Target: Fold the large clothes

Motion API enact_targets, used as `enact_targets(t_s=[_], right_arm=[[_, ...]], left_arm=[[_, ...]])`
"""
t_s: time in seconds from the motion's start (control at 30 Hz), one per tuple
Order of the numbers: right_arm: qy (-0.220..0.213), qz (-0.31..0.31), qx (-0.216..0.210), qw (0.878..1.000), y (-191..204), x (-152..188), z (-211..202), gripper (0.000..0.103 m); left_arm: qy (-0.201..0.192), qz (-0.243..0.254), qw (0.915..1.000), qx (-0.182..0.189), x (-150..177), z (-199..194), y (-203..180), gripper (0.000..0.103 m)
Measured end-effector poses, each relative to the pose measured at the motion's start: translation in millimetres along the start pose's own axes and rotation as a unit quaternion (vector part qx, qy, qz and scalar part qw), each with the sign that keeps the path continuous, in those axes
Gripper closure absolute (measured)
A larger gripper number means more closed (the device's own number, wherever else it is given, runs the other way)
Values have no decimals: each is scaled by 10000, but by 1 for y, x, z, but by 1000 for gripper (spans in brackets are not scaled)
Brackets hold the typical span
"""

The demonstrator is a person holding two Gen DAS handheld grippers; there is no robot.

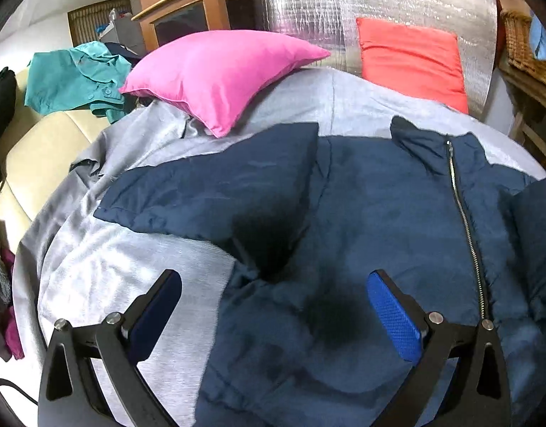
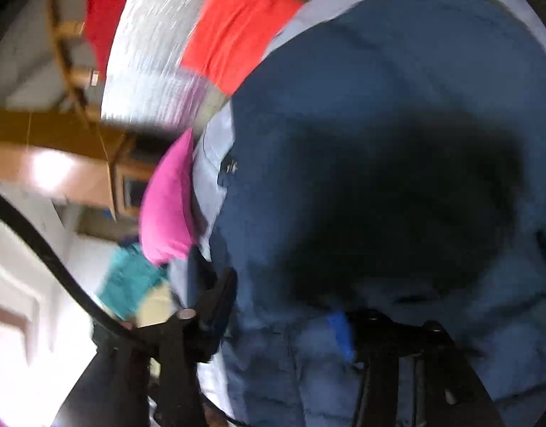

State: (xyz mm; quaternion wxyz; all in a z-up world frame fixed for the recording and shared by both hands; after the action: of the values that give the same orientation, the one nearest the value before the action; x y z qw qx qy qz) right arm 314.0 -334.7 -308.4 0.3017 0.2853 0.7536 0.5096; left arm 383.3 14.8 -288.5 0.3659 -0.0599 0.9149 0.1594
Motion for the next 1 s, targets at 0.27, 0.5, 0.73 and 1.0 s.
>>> enact_targets(t_s=[0.27,0.5,0.73,1.0], right_arm=[[-1518,1577,-432,9748,-67,-55,-76,18],[-2007,1806,-409,9620,-86,-67,-84,53],[-1779,-1054,1976,9582,-15,-69,-81,60],[-1759,669,1330,9731,-66,-81,-112,43]], left_arm=[[39,-266,9995,192,-4,-4,8,0],[-14,-102,9998,180,-2,-7,-7,0],[-218,-162,9996,112,-6,-16,2,0],[-177,-172,9997,26,-2,-11,21,0]])
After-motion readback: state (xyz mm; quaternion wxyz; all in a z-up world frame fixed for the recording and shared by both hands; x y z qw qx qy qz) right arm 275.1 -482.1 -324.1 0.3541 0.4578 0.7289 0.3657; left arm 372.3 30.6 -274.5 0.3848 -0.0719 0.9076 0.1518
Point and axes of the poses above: each gripper's, at about its wrist camera, not at the fingertips, and z roughly the way its jaws point, y to its left, x to its underside, the point moved 9 cm from there along z, roughly the way its jaws point, and after that the axes turned 13 degrees about -x, right-handed, at the moved point
